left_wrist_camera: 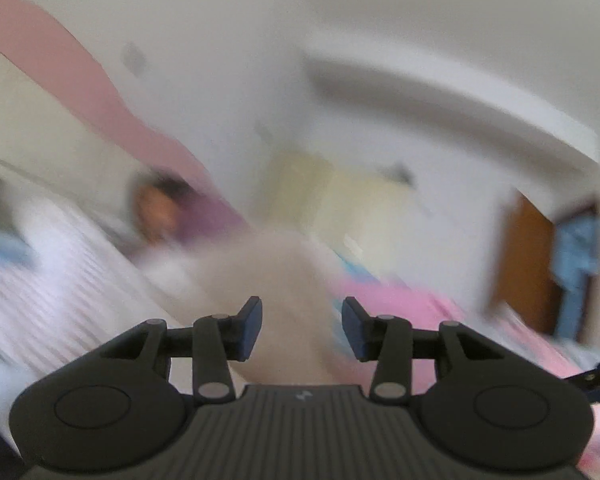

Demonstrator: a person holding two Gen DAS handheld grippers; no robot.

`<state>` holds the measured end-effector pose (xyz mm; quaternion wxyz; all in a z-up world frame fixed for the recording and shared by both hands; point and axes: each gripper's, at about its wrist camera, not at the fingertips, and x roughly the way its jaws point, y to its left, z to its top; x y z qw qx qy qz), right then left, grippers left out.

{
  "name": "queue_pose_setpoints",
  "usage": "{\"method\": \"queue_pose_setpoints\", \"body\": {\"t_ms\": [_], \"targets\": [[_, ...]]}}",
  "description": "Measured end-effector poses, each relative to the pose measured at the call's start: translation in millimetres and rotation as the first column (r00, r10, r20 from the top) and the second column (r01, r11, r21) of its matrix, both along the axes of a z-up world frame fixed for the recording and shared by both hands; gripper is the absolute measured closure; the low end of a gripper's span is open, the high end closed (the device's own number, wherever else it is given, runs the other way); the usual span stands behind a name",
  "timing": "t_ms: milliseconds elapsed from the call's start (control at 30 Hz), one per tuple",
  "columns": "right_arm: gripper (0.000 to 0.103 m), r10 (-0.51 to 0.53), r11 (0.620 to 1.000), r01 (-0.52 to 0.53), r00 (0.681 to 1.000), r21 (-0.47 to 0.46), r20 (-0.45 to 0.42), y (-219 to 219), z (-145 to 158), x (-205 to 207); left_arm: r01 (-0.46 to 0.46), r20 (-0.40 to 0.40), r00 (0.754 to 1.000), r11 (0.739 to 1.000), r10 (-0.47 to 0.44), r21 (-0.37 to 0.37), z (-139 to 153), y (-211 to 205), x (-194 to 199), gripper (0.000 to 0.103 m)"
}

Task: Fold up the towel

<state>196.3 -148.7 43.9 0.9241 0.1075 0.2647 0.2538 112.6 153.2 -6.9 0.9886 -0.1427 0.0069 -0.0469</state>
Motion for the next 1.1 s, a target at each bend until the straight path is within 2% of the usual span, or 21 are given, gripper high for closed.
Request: {"method": "queue_pose_setpoints", "body": {"t_ms": [67,100,167,233,333,400,433,467,533,600,700,800,900,967,1033,1100], "targets": [[0.067,-0.049,0.998,0.045,0.996,-0.054,-0.072,-24,-17,-18,0.098,-0.163,0.983,0.994,-0.088,0.049,-17,-29,22,0.058],[0.070,-0.068,0.994,0.058,0.991,-0.093,-0.111,-29,-31,-25,0.145,-0.245,0.962,0.987,-0.124,0.069,-26,-44,32,0.058],[0.073,-0.090,0.986,0.063,0.980,-0.153,-0.178,-31,-62,-31,0.179,-0.385,0.915,0.976,-0.119,0.124,-49,-68,48,0.062],[0.076,-0.105,0.975,0.054,0.966,-0.216,-0.235,-29,-94,-31,0.202,-0.485,0.867,0.970,-0.113,0.135,-71,-81,61,0.064],[0.078,-0.120,0.948,0.031,0.956,-0.317,-0.267,-16,-135,-13,0.180,-0.550,0.834,0.968,-0.054,0.178,-88,-84,74,0.067],[0.079,-0.137,0.931,0.030,0.952,-0.363,-0.272,-8,-159,3,0.164,-0.565,0.824,0.972,-0.041,0.169,-92,-82,79,0.067],[0.081,-0.144,0.936,0.046,0.954,-0.348,-0.262,-9,-163,14,0.159,-0.569,0.821,0.976,-0.047,0.149,-91,-78,83,0.067],[0.081,-0.156,0.941,0.068,0.956,-0.333,-0.247,-10,-164,26,0.154,-0.570,0.820,0.979,-0.049,0.137,-91,-76,84,0.067],[0.081,-0.208,0.922,0.126,0.959,-0.366,-0.194,-8,-164,53,0.142,-0.569,0.822,0.979,-0.037,0.143,-90,-73,87,0.072],[0.081,-0.267,0.918,0.186,0.943,-0.350,-0.197,-13,-170,84,0.135,-0.574,0.818,0.980,-0.028,0.144,-90,-72,86,0.074],[0.081,-0.329,0.936,0.280,0.912,-0.214,-0.246,-34,-171,111,0.130,-0.580,0.814,0.981,-0.021,0.147,-91,-71,90,0.074],[0.084,-0.399,0.917,0.387,0.865,-0.099,-0.304,-53,-168,125,0.122,-0.577,0.816,0.980,-0.009,0.157,-90,-71,90,0.074],[0.080,-0.436,0.899,0.427,0.848,-0.098,-0.302,-58,-157,113,0.100,-0.567,0.823,0.981,0.011,0.164,-86,-69,89,0.074],[0.080,-0.373,0.928,0.358,0.881,-0.104,-0.293,-50,-149,98,0.083,-0.561,0.828,0.983,0.023,0.163,-83,-66,89,0.074],[0.080,-0.258,0.965,0.231,0.919,-0.125,-0.298,-28,-143,83,0.070,-0.555,0.831,0.984,0.033,0.164,-82,-64,89,0.074],[0.080,-0.148,0.980,0.100,0.945,-0.172,-0.292,0,-142,73,0.063,-0.554,0.832,0.984,0.041,0.167,-80,-62,89,0.074]]}}
